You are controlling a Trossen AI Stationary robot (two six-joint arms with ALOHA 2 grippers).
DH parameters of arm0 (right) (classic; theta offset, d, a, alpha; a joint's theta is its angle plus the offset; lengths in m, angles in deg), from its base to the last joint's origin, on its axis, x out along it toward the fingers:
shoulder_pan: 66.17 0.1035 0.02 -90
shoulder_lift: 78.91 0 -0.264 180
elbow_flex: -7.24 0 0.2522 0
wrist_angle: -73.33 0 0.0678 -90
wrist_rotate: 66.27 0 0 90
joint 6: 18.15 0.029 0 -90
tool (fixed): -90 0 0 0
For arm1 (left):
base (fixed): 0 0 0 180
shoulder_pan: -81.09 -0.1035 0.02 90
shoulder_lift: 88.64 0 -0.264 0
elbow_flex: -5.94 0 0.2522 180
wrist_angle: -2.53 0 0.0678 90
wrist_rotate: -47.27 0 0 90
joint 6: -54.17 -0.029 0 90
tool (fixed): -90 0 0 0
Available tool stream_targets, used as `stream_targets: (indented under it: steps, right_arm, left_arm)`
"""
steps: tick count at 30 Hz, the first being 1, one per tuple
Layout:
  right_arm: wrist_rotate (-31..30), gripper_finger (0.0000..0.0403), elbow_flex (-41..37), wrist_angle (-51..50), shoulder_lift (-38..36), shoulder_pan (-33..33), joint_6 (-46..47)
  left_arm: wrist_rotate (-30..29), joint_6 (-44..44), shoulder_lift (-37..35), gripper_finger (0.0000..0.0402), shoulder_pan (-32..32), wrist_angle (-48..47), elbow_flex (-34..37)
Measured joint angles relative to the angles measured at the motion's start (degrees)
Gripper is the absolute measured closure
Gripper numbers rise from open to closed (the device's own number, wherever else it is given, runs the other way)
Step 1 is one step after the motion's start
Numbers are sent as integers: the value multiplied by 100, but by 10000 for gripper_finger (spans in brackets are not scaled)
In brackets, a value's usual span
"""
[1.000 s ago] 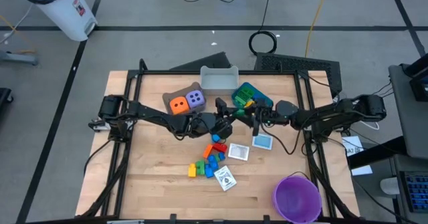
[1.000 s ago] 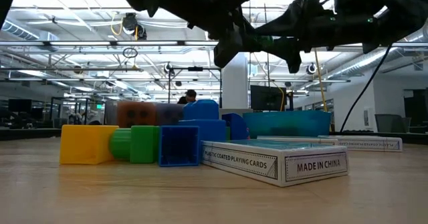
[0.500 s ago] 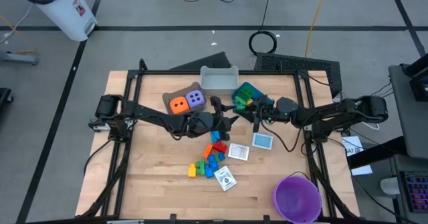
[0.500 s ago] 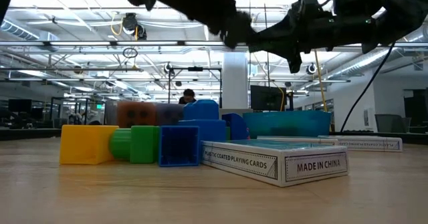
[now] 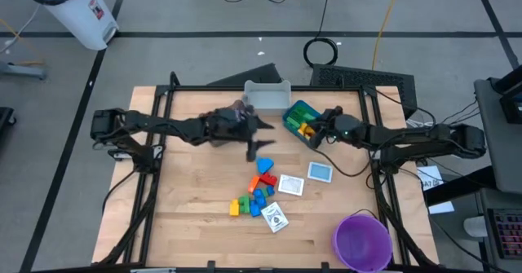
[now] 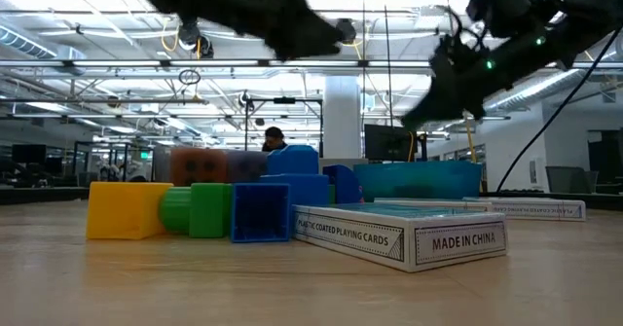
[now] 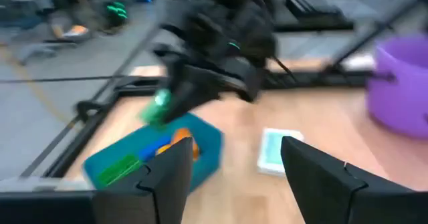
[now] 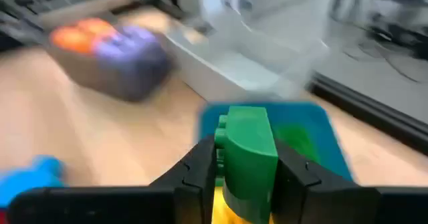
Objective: Pick & Place Toys
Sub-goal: Put the green 4 studs game piece into the blue bin, then put the orange 8 studs game piece into the blue bin
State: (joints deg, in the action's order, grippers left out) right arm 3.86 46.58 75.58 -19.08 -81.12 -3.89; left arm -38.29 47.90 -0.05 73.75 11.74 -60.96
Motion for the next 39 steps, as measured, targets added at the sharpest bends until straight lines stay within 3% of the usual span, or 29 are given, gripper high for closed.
stream_targets:
  steps: [5,13,24,29,35,39]
  right_arm:
    - [-295,316,-134,-570,95,-48,14]
    - [-580,301,-445,-539,81,-202,147]
    - [-492,173,-501,-123,72,-375,183]
    - [399,134,-501,185,-307,-373,116]
    - [1962,125,-501,592,-904,-193,193]
    - [2278,126,-501,874,-1068,233,-126]
  left_arm:
    - [-43,879,-55,180,-375,1682,1003]
    - [-45,1274,-57,183,-416,2064,1250]
    - [-45,1256,-57,183,-341,2093,1250]
    - [-45,1430,-57,183,-338,2110,1250]
    - [-45,1754,-57,183,-290,2108,1250]
    - [-40,1690,-57,183,-134,2106,1250]
